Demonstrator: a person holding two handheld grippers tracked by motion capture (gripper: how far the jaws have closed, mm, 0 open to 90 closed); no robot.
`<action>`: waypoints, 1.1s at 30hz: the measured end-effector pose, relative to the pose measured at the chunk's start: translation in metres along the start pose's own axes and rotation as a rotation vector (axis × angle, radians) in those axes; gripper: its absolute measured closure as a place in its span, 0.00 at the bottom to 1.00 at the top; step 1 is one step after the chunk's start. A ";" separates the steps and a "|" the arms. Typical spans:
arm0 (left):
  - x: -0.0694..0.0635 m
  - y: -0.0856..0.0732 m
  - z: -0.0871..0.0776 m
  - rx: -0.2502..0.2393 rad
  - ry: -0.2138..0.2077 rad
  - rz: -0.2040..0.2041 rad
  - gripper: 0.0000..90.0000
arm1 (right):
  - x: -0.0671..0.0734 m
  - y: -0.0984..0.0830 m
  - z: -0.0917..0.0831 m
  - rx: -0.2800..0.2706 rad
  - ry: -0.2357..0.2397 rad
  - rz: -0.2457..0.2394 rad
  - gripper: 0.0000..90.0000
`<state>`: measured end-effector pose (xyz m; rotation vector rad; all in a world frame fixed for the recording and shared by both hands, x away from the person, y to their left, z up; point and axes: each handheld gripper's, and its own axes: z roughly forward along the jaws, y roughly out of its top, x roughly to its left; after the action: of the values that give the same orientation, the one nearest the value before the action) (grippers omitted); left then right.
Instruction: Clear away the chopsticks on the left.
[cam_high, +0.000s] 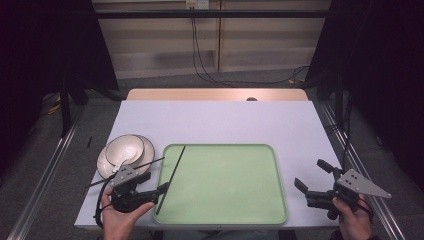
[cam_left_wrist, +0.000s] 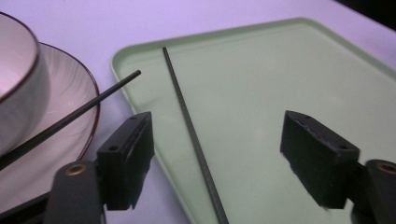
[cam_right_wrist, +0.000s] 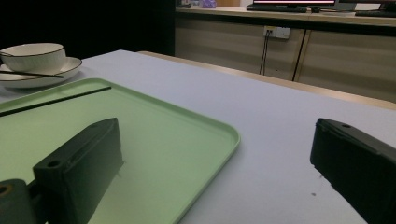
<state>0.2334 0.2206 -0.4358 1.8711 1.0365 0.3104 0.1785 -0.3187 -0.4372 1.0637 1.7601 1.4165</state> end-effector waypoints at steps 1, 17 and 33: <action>0.002 -0.001 -0.004 -0.002 -0.002 0.011 0.25 | 0.000 0.000 0.000 0.000 0.000 0.000 0.02; 0.030 -0.006 -0.051 0.004 -0.114 0.163 0.13 | -0.001 0.000 0.000 -0.002 -0.010 0.007 0.02; 0.091 -0.006 -0.093 0.026 -0.061 0.226 0.15 | 0.000 0.000 0.000 0.001 -0.006 0.001 0.02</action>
<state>0.2302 0.3484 -0.4102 2.0124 0.7919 0.3701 0.1782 -0.3190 -0.4373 1.0688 1.7569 1.4117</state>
